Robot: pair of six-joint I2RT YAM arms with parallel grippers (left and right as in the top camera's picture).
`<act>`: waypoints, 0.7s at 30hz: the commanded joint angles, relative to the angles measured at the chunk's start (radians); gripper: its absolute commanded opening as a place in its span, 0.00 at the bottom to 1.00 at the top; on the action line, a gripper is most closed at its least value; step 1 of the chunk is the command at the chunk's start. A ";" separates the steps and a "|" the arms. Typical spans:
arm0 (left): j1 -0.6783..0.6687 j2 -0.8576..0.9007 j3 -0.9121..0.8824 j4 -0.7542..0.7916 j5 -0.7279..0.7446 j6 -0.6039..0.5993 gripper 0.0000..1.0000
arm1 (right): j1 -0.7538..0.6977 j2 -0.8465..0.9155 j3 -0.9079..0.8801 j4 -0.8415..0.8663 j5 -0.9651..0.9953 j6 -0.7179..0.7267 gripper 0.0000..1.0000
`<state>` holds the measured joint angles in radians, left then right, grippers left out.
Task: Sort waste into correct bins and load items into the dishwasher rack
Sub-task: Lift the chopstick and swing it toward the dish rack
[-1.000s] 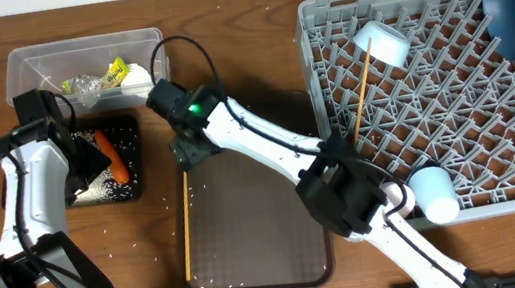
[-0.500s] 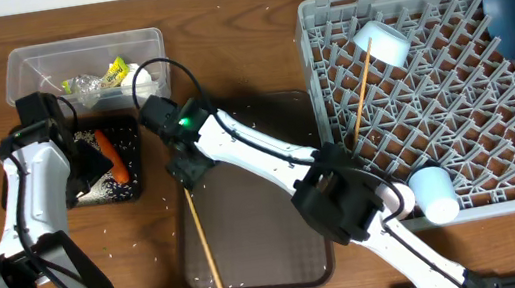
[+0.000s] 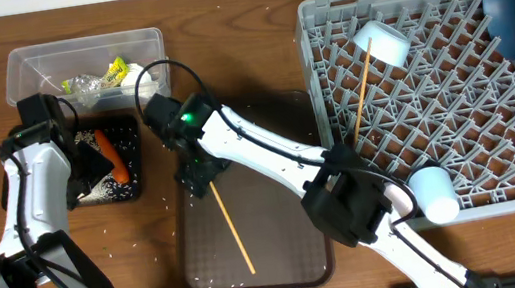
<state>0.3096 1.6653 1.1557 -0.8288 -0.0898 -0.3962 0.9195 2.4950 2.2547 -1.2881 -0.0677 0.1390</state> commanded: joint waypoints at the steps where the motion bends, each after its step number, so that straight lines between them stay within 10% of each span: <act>1: 0.003 0.001 -0.006 0.000 -0.019 -0.006 0.64 | 0.021 -0.027 -0.029 -0.031 -0.011 -0.006 0.82; 9: 0.003 0.001 -0.006 -0.001 -0.019 -0.006 0.64 | 0.023 -0.010 -0.179 0.044 -0.029 0.031 0.59; 15: 0.003 0.001 -0.006 0.000 -0.019 -0.006 0.64 | 0.010 -0.010 -0.179 0.050 -0.034 0.047 0.01; 21: 0.003 0.001 -0.006 0.000 -0.019 -0.006 0.64 | -0.024 -0.012 -0.170 0.050 -0.038 0.079 0.01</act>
<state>0.3096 1.6653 1.1545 -0.8288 -0.0898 -0.3965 0.9268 2.4691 2.1014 -1.2407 -0.0948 0.1841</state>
